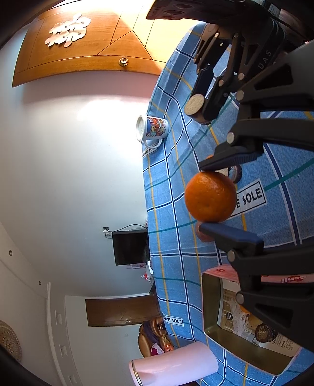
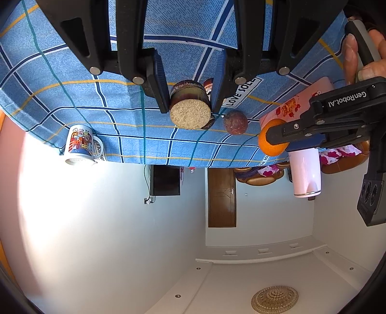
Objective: Organize fruits
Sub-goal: 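Lift the orange with the left tool while the right tool holds the cake, then carry the orange and cake over the pink tin and open both tools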
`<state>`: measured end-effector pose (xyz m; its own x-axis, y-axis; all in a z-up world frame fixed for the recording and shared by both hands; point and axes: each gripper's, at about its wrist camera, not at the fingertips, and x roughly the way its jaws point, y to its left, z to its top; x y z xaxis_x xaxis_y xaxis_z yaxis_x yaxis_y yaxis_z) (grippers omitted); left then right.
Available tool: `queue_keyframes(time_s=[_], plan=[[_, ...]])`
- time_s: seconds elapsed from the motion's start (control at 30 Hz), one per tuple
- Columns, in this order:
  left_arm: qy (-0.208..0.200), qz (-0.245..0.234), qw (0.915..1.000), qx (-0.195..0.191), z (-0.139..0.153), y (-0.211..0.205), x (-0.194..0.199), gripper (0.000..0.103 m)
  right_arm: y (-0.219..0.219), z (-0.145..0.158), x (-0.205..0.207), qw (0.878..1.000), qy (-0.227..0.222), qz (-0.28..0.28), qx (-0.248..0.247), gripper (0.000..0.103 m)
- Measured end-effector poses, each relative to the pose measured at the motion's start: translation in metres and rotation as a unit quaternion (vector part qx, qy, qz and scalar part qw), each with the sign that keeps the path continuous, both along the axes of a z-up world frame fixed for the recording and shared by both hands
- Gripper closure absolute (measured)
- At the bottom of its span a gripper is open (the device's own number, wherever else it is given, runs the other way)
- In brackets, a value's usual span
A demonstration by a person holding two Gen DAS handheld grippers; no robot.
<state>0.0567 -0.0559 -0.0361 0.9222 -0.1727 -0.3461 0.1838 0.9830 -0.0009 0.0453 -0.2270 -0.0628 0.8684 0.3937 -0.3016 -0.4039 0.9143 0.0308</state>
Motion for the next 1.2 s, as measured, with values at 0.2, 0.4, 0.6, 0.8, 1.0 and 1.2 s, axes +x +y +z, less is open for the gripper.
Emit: queue_keyframes(time_s=[0.2,0.4,0.6,0.8,1.0,1.2], plan=[[-0.009,0.001,0.9999,0.006,0.001,-0.001,-0.005,0.057,-0.001,0.000,0.000,1.000,-0.004,-0.001,0.000,0.067],[-0.014,0.008,0.9998,0.007,0.002,0.004,-0.010,0.057,-0.001,0.001,0.000,1.000,-0.002,0.001,0.001,0.067],[-0.015,0.020,0.9997,0.003,0.003,0.020,-0.016,0.057,0.005,0.003,0.002,1.000,0.004,0.008,-0.003,0.067],[-0.010,0.040,0.9991,-0.009,0.002,0.044,-0.019,0.057,0.028,0.015,0.002,0.999,0.009,0.048,0.003,0.067],[-0.010,0.058,0.9981,-0.018,0.002,0.066,-0.024,0.057,0.049,0.023,0.009,0.997,0.022,0.076,0.014,0.067],[-0.011,0.072,0.9970,-0.025,0.002,0.081,-0.030,0.057,0.070,0.030,0.009,0.995,0.025,0.098,0.009,0.067]])
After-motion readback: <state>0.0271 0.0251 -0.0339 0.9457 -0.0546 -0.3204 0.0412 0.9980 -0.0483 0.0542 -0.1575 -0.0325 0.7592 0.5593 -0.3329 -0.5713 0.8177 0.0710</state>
